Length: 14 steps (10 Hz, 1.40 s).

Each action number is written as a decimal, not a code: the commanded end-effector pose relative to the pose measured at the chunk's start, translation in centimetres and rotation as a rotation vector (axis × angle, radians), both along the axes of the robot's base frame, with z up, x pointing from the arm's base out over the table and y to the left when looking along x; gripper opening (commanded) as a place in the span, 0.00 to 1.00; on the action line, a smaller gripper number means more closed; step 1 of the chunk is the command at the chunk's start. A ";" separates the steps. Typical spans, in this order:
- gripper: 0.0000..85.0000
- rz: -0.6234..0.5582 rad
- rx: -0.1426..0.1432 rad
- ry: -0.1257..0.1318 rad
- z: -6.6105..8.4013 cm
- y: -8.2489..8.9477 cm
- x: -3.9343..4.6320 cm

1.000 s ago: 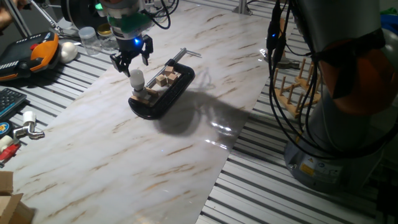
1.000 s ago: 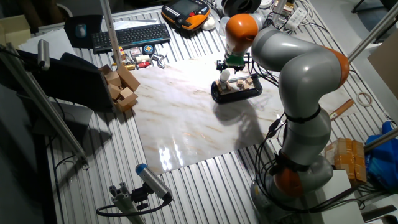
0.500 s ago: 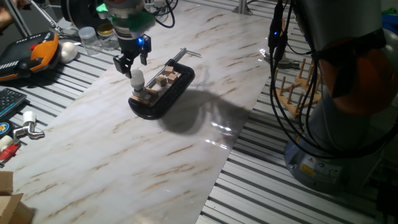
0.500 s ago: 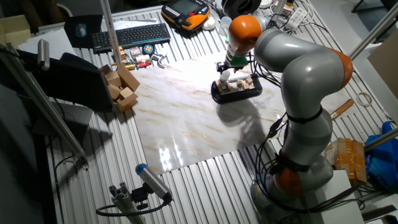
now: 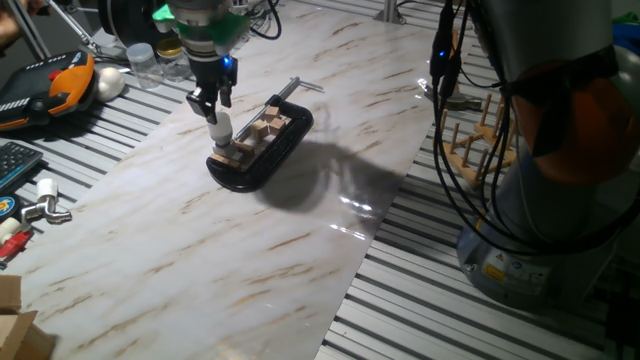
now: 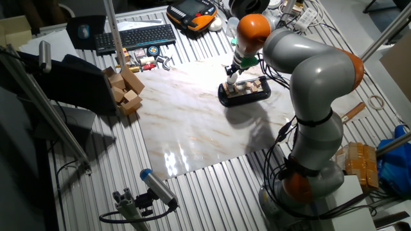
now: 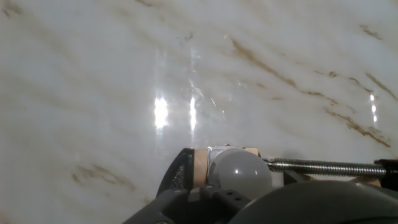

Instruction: Install the light bulb by rotating it

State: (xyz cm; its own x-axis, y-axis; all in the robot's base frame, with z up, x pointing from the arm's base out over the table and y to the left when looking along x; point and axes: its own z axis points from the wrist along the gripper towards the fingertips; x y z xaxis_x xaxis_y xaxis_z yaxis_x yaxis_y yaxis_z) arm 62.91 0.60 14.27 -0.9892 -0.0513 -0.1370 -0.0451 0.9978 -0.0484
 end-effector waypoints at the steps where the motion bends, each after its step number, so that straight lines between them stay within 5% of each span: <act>1: 0.60 0.399 -0.004 0.004 0.2 0.0 0.03; 12: 0.60 0.399 -0.018 -0.010 0.5 0.1 -0.03; 13: 0.80 0.399 -0.023 -0.019 0.5 0.2 -0.06; 14: 0.80 0.399 -0.028 -0.022 0.5 0.2 -0.08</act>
